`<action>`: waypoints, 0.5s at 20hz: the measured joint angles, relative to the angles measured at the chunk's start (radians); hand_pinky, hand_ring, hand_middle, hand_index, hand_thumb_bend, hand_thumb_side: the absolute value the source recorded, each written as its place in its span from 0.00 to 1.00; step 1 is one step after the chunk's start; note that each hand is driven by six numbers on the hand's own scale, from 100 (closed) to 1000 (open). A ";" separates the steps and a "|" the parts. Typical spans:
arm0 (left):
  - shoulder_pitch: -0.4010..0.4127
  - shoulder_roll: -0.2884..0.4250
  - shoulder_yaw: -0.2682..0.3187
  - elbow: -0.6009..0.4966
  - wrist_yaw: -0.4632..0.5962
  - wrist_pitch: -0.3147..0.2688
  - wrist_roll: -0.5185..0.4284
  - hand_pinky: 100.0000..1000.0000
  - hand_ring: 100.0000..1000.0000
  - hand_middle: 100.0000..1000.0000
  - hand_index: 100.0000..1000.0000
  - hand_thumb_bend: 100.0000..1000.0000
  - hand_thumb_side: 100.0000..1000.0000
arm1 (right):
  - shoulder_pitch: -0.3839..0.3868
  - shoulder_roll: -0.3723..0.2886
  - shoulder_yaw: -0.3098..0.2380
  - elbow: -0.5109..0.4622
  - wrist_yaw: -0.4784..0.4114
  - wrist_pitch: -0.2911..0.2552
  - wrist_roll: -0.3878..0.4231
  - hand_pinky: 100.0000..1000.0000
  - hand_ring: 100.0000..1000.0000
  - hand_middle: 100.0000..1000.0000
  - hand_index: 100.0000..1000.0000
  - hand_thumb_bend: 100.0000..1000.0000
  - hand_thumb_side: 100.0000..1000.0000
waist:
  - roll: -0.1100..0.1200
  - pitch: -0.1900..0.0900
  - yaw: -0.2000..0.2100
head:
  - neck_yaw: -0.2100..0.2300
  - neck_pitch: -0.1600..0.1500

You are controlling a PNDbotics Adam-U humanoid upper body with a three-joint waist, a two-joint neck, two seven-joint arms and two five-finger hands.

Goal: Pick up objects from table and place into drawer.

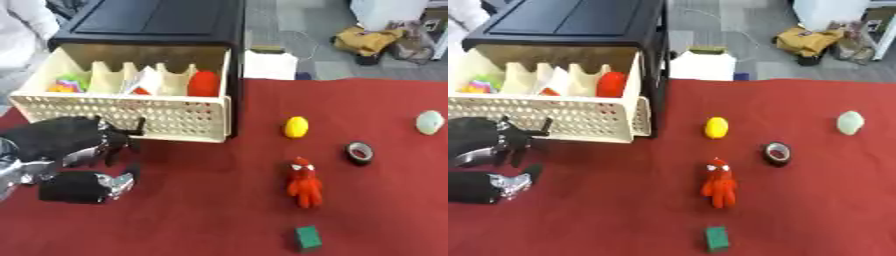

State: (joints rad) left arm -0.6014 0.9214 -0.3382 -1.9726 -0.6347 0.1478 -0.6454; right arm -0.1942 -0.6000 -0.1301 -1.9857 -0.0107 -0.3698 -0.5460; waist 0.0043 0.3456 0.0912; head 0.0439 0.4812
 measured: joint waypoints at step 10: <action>-0.031 -0.018 0.009 0.052 -0.044 -0.011 0.026 0.07 0.39 0.41 0.83 0.00 1.00 | 0.000 0.009 -0.005 0.000 0.000 0.004 0.003 0.60 0.68 0.48 0.70 0.06 0.78 | 0.000 0.008 -0.002 | 0.005 -0.006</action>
State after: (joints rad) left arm -0.6326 0.9036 -0.3292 -1.9209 -0.6787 0.1368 -0.6191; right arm -0.1941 -0.5913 -0.1348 -1.9857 -0.0103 -0.3655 -0.5426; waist 0.0041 0.3534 0.0889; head 0.0484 0.4753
